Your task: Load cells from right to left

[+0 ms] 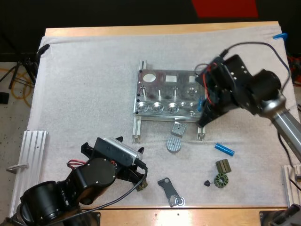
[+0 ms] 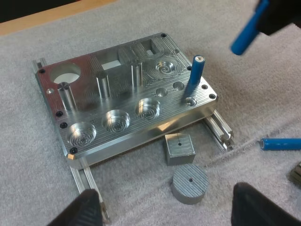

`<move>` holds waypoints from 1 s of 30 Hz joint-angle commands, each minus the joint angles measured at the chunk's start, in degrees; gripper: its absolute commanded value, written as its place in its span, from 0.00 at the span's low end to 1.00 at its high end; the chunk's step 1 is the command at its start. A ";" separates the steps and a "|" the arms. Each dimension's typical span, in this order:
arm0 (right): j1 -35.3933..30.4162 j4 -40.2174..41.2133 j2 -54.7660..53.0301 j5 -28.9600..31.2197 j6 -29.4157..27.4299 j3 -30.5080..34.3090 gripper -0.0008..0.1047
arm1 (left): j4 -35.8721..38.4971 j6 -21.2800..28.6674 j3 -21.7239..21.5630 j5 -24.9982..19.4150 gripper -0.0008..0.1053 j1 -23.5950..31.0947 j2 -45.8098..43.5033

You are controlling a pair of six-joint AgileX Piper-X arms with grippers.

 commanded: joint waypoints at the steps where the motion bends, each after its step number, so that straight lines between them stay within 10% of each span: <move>1: 0.14 0.02 0.74 -0.09 -1.78 -1.50 0.09 | -0.08 -0.12 -0.16 -0.10 0.55 -0.14 -0.07; 30: 0.14 -2.33 18.13 4.95 -8.11 -8.36 0.09 | -0.08 -0.12 0.97 0.12 0.55 -0.14 -0.07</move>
